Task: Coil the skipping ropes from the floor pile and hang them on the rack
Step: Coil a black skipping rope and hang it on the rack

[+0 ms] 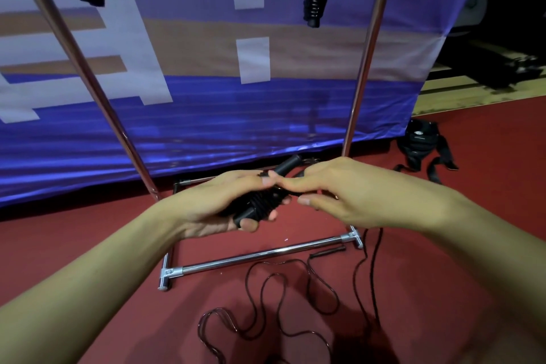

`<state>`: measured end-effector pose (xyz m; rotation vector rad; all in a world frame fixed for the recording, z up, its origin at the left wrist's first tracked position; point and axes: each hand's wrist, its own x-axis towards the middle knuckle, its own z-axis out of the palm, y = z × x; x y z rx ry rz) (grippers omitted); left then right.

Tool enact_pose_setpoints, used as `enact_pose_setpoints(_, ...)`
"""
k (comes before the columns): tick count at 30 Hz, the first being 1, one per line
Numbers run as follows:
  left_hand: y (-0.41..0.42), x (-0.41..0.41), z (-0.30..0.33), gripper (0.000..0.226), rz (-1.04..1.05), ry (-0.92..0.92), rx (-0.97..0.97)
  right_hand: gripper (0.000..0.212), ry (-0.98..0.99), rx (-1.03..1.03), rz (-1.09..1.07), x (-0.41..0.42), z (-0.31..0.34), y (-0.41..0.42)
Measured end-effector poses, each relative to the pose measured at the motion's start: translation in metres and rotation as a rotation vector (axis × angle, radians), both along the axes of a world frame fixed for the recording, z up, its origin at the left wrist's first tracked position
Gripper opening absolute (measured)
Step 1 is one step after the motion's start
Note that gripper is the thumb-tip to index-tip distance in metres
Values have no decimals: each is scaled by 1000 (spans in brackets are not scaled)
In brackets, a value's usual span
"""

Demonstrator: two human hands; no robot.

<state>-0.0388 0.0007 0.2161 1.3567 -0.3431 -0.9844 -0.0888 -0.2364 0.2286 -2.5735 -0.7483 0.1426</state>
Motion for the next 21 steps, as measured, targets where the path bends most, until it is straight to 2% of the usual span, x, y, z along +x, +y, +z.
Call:
enact_pose_setpoints(2,-5,-3,3,44,60,4,32,46,-23,-2,4,1,-4,0)
enact_pose_setpoints(4,-7,-3,3,50,124,-58,58,47,-60,5,9,1,-4,3)
enact_pose_setpoints(6,-5,-1,5,46,169,-114,55,45,-110,10,19,-2,0,4)
enact_pose_setpoints(9,-4,4,12,41,241,-162,26,36,-158,216,-73,-4,7,2)
enact_pose_setpoints(10,-4,6,14,39,267,-183,14,29,-98,340,-149,-5,7,3)
enact_pose_setpoints(12,-3,9,18,33,328,-221,-5,20,140,558,-243,-4,4,5)
enact_pose_setpoints(16,3,11,24,29,366,-268,-10,31,540,393,-56,-5,-5,-3)
enact_pose_setpoints(21,5,7,23,21,303,-228,-16,20,649,423,-82,7,-11,-20)
